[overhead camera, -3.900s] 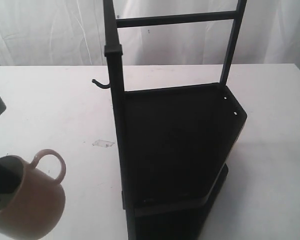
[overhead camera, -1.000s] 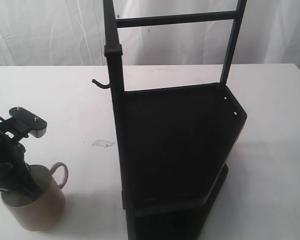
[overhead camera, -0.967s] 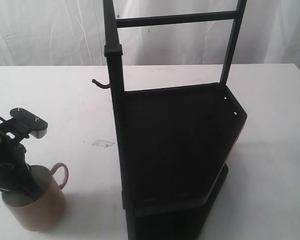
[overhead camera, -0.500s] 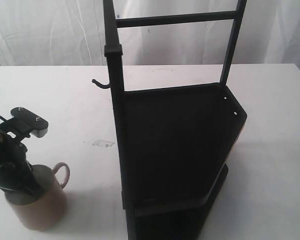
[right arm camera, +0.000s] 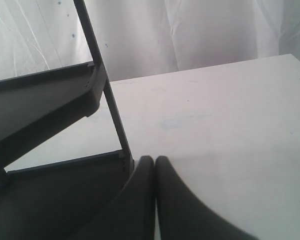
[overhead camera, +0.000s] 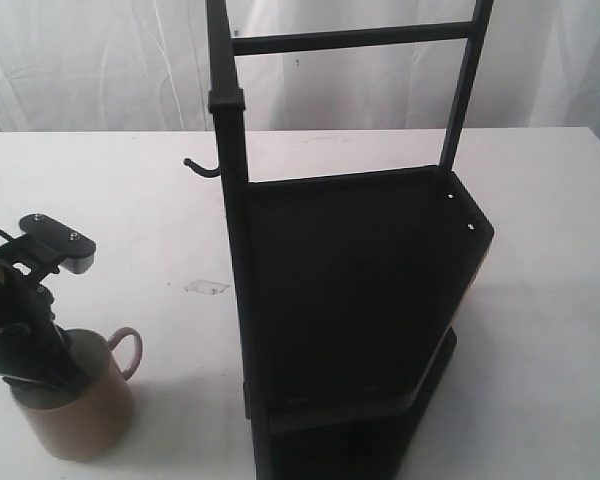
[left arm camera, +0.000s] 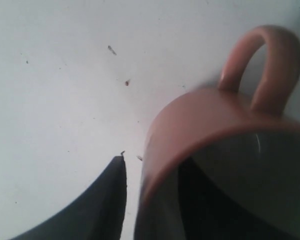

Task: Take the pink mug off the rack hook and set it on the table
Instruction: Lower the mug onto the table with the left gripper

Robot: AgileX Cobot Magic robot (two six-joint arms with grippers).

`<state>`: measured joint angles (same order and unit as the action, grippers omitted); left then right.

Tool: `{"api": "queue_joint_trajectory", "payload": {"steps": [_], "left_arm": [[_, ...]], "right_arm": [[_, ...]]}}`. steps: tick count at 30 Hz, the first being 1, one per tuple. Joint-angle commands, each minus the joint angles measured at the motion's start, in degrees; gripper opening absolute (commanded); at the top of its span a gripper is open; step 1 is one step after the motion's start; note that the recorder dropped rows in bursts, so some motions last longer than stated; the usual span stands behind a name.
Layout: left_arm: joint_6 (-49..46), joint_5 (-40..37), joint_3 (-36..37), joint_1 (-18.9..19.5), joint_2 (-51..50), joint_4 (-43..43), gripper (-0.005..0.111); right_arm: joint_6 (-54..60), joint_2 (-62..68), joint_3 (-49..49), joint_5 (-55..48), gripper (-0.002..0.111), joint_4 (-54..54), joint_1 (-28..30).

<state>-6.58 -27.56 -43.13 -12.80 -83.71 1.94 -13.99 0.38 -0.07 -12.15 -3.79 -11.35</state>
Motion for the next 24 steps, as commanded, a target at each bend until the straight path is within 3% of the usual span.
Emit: {"api": "queue_joint_trajectory", "payload": {"steps": [1,24], "left_arm": [[0.57,-1.86,-0.27,0.1,2.18,-1.01,0.04],[0.57,-6.83,-0.27,0.1,8.59,-4.51,0.04]], "right_arm": [[0.01,-0.38,0.07,0.18,0.0,-0.3,-0.03],[0.01,-0.38,0.07,0.18,0.0,-0.3,-0.03]]}}
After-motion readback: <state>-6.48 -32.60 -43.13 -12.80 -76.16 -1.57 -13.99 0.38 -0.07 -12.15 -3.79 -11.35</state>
